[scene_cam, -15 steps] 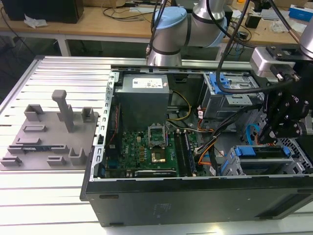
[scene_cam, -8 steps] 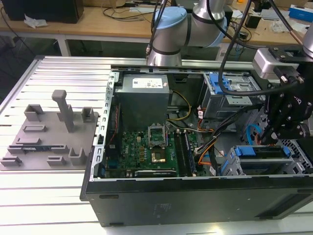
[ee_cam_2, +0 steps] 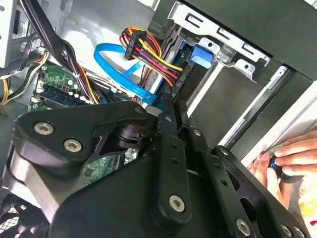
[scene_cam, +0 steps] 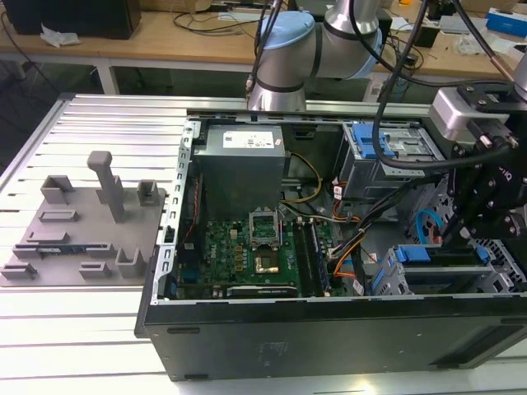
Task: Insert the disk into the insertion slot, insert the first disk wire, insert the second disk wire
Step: 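Insert the second disk wire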
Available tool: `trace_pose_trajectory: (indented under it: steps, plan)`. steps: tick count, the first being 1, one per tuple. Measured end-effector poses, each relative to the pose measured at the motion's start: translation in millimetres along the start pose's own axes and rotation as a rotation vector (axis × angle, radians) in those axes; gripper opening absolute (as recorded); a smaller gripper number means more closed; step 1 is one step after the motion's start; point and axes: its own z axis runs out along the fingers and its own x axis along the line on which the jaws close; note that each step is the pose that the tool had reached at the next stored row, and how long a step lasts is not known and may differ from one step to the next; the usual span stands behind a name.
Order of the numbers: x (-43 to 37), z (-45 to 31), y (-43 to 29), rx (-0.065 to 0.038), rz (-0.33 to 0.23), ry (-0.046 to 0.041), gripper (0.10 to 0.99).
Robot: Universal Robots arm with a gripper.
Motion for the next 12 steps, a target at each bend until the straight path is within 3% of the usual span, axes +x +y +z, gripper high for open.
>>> trace_pose_trajectory:
  steps: [12]
  plan:
    - [-0.1,4.0,-1.4,-0.002,-0.030,-0.0004,0.161]
